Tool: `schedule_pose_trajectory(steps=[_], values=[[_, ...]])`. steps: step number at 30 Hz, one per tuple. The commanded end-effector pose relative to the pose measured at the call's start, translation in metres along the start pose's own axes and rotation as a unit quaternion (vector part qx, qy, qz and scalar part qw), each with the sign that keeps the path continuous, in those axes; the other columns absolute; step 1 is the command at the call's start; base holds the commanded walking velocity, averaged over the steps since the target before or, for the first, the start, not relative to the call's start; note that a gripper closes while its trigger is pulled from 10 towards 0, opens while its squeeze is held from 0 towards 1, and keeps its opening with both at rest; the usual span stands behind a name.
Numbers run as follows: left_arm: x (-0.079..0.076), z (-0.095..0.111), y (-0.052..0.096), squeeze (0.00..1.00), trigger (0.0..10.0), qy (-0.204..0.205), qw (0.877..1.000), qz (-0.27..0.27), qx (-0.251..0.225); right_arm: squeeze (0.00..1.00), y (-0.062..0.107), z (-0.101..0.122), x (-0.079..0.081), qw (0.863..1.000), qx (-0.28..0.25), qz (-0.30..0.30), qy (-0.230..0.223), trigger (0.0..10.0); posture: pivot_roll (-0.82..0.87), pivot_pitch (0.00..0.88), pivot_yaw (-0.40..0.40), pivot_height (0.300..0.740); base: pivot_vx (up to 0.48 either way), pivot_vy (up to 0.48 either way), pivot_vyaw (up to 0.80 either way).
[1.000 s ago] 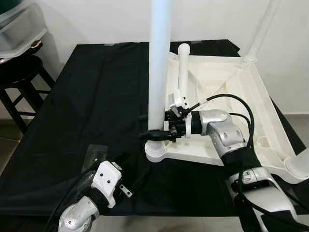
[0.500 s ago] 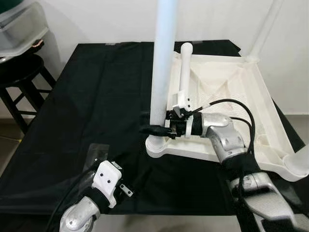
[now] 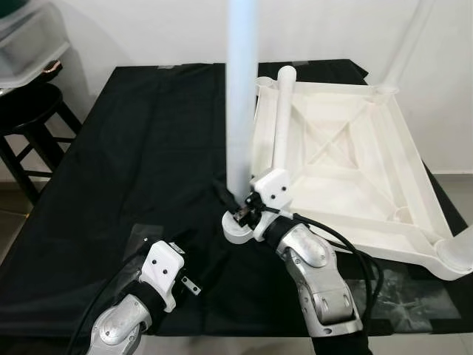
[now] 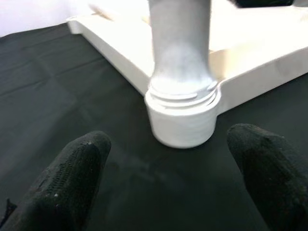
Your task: Building children table
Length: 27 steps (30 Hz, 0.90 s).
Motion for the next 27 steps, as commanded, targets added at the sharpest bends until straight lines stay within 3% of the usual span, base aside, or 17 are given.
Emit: schedule_pose_trajectory(steps=[1,3,6,8,9,10,12,13,16,18,23,26,27], values=[[0.0,-0.007,0.003,0.0,10.0,0.002,1.0,0.003,0.012,1.0,0.004,-0.027,0.005,0.997,0.063,0.02,-0.04,10.0,-0.01,0.192,0.003,0.74,0.0,0.0,0.0],[-0.001,-0.007,0.003,0.0,10.0,0.001,1.0,0.001,0.012,1.0,0.002,-0.019,0.006,0.997,0.051,0.045,-0.04,10.0,-0.01,0.188,0.003,0.74,0.0,0.0,0.0],[-0.002,-0.008,0.002,0.0,10.0,0.0,1.0,-0.001,0.012,1.0,0.0,0.001,0.004,0.985,0.028,0.171,-0.007,10.0,0.01,0.177,-0.001,0.74,0.0,0.0,0.0],[-0.002,-0.008,0.002,0.0,10.0,0.0,1.0,-0.001,0.012,1.0,0.0,0.003,0.002,0.982,0.026,0.188,-0.001,10.0,0.01,0.177,-0.001,0.74,0.0,0.0,0.0],[-0.003,-0.008,0.002,0.0,10.0,0.001,1.0,0.0,0.012,0.0,0.0,0.005,-0.003,0.973,0.032,0.229,0.007,10.0,0.02,0.171,-0.006,0.74,0.0,0.0,0.0],[-0.003,-0.008,0.002,0.0,10.0,0.001,1.0,0.0,0.012,0.0,0.0,0.005,-0.003,0.973,0.032,0.229,0.007,10.0,0.02,0.171,-0.006,0.74,0.0,0.0,0.0],[-0.003,-0.009,0.002,0.0,10.0,0.003,1.0,0.003,0.012,0.0,0.006,0.006,-0.008,0.947,0.048,0.316,0.005,10.0,0.02,0.166,-0.008,0.74,0.0,0.0,0.0],[-0.003,-0.009,0.002,0.0,10.0,0.003,1.0,0.003,0.012,0.0,0.006,0.006,-0.008,0.947,0.048,0.316,0.005,10.0,0.02,0.166,-0.008,0.74,0.0,0.0,0.0],[-0.002,-0.009,0.003,0.0,10.0,0.003,1.0,0.006,0.012,0.0,0.006,0.013,-0.02,0.918,0.062,0.391,0.004,10.0,0.04,0.151,-0.013,0.74,0.0,0.0,0.0],[-0.002,-0.009,0.003,0.0,10.0,0.003,1.0,0.006,0.012,0.0,0.006,0.015,-0.022,0.915,0.063,0.399,0.003,10.0,0.04,0.151,-0.013,0.74,0.0,0.0,0.0],[-0.002,-0.01,0.006,0.0,10.0,0.004,1.0,0.004,0.014,0.0,-0.004,0.025,-0.031,0.891,0.083,0.447,-0.007,10.0,0.05,0.146,-0.015,0.74,0.0,0.0,0.0],[-0.002,-0.01,0.006,0.0,10.0,0.003,1.0,0.003,0.015,0.0,-0.007,0.026,-0.034,0.889,0.084,0.451,-0.01,10.0,0.06,0.142,-0.015,0.74,0.0,0.0,0.0],[-0.003,-0.01,0.007,0.0,10.0,0.003,1.0,0.002,0.015,0.0,-0.01,0.027,-0.037,0.886,0.086,0.455,-0.015,8.3,0.06,0.143,-0.016,0.74,0.0,0.0,0.0]])
Point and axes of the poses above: a point about 5 cm out from each wrist's last joint towards the gripper, its own y axis pointing back from the gripper into the wrist, its own z axis along the axis of the wrist's last joint, x = y × z, the point moved 2 cm from there along -y, pointing out of the wrist towards the gripper, and after that the axes turned 3 degrees about -y, right-handed, at the moved point
